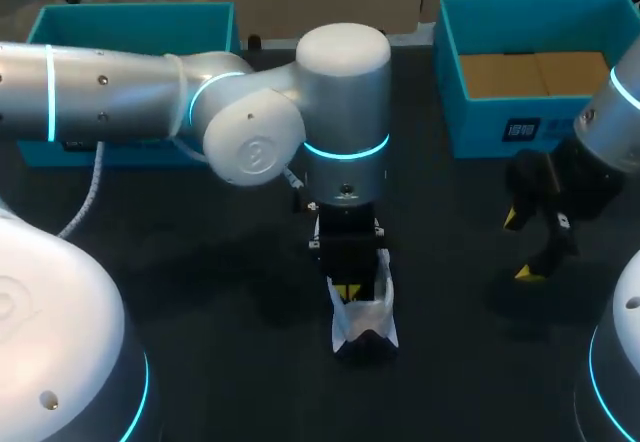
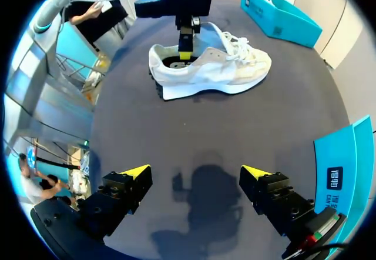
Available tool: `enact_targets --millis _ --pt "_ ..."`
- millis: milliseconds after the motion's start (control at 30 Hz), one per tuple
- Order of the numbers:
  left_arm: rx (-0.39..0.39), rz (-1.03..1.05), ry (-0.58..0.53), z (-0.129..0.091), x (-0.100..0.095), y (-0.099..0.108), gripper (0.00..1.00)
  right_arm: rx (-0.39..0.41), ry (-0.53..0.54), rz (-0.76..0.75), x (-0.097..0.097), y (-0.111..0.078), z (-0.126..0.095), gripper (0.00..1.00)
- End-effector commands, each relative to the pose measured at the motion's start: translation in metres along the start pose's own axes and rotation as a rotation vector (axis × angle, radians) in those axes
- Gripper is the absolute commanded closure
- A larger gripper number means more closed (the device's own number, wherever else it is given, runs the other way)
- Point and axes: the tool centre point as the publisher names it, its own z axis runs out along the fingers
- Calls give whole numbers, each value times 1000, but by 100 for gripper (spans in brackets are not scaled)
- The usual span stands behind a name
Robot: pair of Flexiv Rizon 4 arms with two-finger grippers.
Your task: Take the shoe out of the shoebox, open the shoe tongue, remove and reinsert the insole, then place the shoe into the shoebox
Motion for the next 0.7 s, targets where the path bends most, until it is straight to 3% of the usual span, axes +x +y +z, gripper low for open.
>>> enact_targets --millis 33,500,700 --pt "-42 11 110 -5 -8 -1 100 0 -2 -1 1 0 1 0" --pt "-62 25 210 31 -1 4 100 0 -2 -1 1 0 1 0" --pt "-34 -13 70 34 5 5 100 0 -2 -1 1 0 1 0"
